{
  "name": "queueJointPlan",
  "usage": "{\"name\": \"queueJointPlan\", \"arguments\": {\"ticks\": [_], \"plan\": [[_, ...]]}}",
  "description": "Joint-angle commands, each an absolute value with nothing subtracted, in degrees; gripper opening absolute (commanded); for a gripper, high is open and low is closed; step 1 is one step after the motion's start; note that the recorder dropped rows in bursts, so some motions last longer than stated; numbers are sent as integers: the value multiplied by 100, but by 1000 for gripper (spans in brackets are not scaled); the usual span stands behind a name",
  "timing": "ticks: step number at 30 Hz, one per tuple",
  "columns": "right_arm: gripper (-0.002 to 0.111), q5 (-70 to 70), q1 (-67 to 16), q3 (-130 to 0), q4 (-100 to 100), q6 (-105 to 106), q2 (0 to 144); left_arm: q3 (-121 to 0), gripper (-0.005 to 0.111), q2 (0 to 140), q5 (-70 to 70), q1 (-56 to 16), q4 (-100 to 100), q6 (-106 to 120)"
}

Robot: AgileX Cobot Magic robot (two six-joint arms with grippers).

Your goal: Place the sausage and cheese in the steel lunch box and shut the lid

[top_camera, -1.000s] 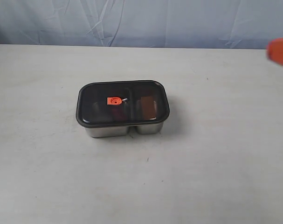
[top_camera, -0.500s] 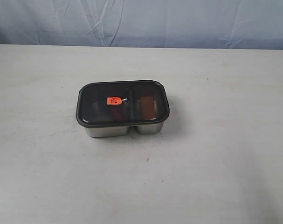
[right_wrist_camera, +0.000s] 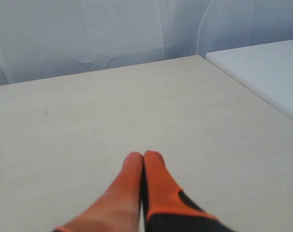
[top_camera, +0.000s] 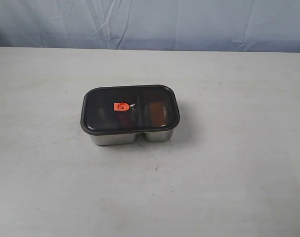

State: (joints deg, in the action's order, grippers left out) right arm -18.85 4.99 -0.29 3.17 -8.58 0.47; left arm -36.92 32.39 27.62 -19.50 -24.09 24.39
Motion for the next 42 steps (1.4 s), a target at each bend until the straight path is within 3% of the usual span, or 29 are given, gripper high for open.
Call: {"name": "queueJointPlan", "arguments": {"ticks": [1, 13, 28, 34, 42], "plan": [[0, -1844, 533, 0, -770, -862, 0, -3683, 0, 3190, 2701, -1954, -2431, 2437], [0, -1844, 533, 0, -954, -862, 0, -3515, 0, 3116, 2630, -1954, -2393, 2437], [0, -1826, 522, 0, -957, -862, 0, -597, 0, 1557, 1260, -1954, -1034, 2437], [0, -1826, 522, 0, -957, -862, 0, -91, 0, 666, 545, -1954, -1207, 1833], [0, -1826, 522, 0, -957, -862, 0, 0, 0, 0, 1114, -1954, -818, 276]]}}
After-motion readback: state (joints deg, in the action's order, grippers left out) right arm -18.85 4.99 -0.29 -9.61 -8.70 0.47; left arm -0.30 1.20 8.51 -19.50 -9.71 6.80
